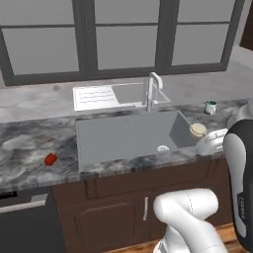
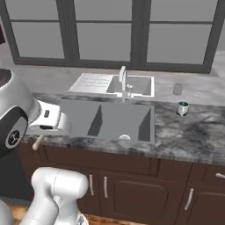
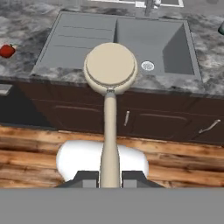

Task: Open the cabinet. Pick the dish brush and place it next to the sink. Then close the cabinet.

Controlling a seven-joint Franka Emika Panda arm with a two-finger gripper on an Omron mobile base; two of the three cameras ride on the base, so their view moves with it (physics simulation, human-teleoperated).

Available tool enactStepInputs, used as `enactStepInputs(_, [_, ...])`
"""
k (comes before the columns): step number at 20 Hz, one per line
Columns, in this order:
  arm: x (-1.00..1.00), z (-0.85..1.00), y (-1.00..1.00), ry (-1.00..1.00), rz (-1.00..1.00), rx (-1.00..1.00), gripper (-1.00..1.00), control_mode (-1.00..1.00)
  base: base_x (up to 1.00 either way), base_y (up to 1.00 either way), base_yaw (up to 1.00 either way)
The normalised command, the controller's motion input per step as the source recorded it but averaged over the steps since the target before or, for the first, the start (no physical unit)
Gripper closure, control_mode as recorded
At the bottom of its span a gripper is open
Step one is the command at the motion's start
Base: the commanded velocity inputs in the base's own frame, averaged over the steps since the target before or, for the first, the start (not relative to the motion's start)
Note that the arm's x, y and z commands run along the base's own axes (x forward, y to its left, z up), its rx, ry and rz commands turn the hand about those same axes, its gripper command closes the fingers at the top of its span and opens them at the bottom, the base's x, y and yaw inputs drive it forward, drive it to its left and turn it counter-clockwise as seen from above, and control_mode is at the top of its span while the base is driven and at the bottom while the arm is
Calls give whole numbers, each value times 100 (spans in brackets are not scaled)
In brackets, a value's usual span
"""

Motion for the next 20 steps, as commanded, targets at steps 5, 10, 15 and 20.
enactStepInputs(5, [0, 0, 0, 0, 0, 0, 100, 100, 34, -76, -16])
enactStepInputs(10, [0, 0, 0, 0, 0, 0, 100, 100, 13, -72, -17])
enactStepInputs(15, [0, 0, 0, 0, 0, 0, 100, 100, 48, -43, -2])
enactStepInputs(20, [0, 0, 0, 0, 0, 0, 100, 100, 37, -4, 0])
